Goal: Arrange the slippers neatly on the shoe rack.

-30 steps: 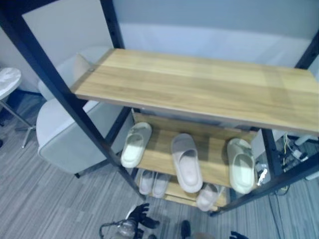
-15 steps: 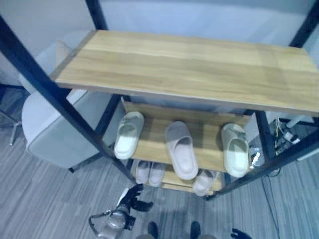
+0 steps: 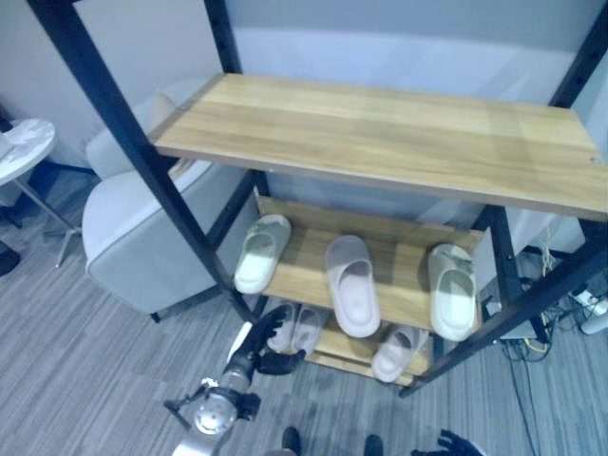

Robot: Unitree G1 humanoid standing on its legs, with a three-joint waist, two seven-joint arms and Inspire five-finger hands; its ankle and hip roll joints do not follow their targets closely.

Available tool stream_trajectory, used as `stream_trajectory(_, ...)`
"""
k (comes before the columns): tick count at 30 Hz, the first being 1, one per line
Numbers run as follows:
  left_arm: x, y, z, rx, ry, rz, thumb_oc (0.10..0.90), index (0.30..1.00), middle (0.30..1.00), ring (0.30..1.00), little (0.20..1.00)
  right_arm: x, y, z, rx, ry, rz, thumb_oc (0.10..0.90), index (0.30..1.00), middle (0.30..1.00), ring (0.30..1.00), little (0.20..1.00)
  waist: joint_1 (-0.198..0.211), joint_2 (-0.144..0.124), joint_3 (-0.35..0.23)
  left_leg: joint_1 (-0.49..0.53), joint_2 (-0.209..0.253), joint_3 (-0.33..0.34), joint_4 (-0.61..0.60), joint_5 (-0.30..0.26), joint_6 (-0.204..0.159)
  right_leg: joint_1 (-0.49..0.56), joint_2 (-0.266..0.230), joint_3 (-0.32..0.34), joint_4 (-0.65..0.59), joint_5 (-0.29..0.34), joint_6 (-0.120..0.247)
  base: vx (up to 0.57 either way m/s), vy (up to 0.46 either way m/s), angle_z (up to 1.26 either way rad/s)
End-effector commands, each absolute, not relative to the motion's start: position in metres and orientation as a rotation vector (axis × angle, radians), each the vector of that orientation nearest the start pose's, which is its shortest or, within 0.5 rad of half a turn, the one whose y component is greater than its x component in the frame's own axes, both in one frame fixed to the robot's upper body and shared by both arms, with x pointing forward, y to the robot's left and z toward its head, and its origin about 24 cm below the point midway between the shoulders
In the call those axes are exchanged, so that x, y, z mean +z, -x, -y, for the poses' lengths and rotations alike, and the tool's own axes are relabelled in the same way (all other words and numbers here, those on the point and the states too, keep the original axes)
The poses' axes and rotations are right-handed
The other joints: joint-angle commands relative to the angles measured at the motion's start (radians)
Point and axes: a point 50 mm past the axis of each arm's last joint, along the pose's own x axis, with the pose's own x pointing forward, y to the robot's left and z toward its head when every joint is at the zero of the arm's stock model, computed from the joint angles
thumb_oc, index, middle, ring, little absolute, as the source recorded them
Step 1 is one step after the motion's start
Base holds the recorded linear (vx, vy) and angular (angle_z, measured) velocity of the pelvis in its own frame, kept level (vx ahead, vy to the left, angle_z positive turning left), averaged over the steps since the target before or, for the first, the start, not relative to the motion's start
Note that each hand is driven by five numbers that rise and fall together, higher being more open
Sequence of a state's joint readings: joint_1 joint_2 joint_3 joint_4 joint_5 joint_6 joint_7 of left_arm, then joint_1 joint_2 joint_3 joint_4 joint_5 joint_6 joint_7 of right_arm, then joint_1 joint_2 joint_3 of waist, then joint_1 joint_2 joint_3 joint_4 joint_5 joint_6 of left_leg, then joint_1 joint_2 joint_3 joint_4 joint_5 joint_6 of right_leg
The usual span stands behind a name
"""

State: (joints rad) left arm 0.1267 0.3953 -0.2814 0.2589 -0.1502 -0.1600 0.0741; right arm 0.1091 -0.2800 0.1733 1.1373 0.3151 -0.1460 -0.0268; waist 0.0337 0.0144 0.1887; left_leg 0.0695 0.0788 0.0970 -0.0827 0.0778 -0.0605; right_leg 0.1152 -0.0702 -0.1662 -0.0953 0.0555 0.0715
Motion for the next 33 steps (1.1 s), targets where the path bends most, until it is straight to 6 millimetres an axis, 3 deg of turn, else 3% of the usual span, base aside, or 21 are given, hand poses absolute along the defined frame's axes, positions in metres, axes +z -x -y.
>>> stream_trajectory(1,0.027,-0.238,-0.18,-0.166,-0.256,0.058,0.8,0.9,0.9,0.9,0.9,-0.151,-0.081,0.252,-0.218,0.123,-1.047,0.8,0.9,0.9,0.9,0.9,0.013,-0.014,-0.048,-0.055,-0.029,-0.038,0.023,-0.01,-0.014,0.005,0.013,0.01,0.041,-0.114,0.038,0.03,-0.004,0.1)
stream_trajectory(12,0.08,-0.254,-0.168,-0.133,-0.255,0.309,0.8,0.9,0.9,0.9,0.9,-0.152,-0.081,0.247,-0.192,0.139,-1.042,0.8,0.9,0.9,0.9,0.9,-0.002,-0.019,-0.065,-0.014,-0.026,-0.031,0.011,-0.026,-0.014,0.033,0.016,0.015,0.026,-0.114,0.038,0.03,-0.003,0.01)
stream_trajectory(33,0.109,-0.295,-0.146,-0.069,-0.422,0.44,0.8,0.9,0.9,0.9,0.9,-0.152,-0.064,0.252,-0.181,0.153,-1.074,0.8,0.9,0.9,0.9,0.9,-0.08,-0.012,-0.056,-0.029,-0.026,0.034,-0.005,-0.044,-0.013,-0.025,0.001,0.072,0.016,-0.082,0.061,0.02,0.013,-0.11)
